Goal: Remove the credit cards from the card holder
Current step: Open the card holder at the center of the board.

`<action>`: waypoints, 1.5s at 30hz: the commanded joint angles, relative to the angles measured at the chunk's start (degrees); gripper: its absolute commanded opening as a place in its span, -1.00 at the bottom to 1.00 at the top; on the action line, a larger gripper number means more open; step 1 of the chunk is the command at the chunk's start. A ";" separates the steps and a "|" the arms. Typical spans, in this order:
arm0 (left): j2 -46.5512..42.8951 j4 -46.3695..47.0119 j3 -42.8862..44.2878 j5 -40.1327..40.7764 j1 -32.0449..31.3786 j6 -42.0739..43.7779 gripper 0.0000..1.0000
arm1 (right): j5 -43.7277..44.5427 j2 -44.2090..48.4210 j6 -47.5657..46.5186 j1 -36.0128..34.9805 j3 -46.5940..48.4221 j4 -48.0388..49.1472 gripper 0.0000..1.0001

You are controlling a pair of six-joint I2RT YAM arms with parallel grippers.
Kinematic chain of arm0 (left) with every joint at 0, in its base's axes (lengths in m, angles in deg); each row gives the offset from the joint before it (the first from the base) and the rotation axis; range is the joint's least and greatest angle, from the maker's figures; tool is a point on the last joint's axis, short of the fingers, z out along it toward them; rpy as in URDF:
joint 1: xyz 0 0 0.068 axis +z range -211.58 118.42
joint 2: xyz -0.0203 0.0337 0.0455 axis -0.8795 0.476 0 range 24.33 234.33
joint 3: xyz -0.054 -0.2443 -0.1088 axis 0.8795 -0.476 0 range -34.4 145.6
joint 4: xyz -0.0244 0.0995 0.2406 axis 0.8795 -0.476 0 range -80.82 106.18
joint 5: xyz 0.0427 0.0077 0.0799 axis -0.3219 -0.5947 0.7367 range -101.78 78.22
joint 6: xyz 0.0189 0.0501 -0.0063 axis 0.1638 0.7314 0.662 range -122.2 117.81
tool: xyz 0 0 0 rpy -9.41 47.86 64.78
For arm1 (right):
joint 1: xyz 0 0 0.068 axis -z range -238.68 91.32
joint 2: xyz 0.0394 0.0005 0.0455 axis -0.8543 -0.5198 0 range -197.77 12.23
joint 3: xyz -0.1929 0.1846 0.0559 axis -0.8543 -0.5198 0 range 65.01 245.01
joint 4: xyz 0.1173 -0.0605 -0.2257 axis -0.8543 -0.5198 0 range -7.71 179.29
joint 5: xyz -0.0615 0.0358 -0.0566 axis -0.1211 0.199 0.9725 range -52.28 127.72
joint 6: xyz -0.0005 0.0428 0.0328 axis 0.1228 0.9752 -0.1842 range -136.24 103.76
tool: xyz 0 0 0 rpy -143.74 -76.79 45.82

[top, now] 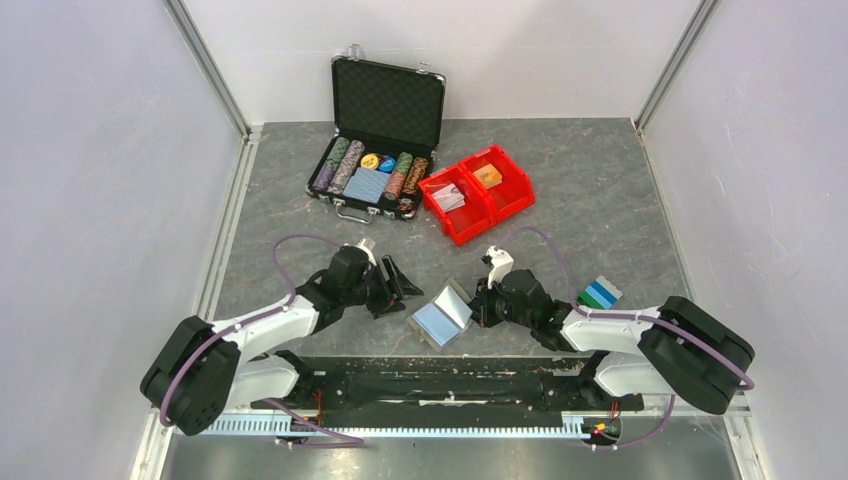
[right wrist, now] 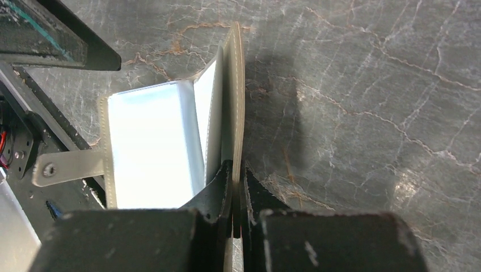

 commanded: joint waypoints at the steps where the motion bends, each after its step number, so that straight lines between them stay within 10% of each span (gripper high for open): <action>1: -1.37 3.19 -2.47 -1.67 -0.16 -1.34 0.45 | 2.12 1.05 2.42 -0.18 -2.06 1.98 -1.00; 45: 0.45 18.04 -11.96 -5.76 -0.20 -3.42 0.08 | 4.43 2.41 7.94 -0.08 -6.89 5.82 -1.00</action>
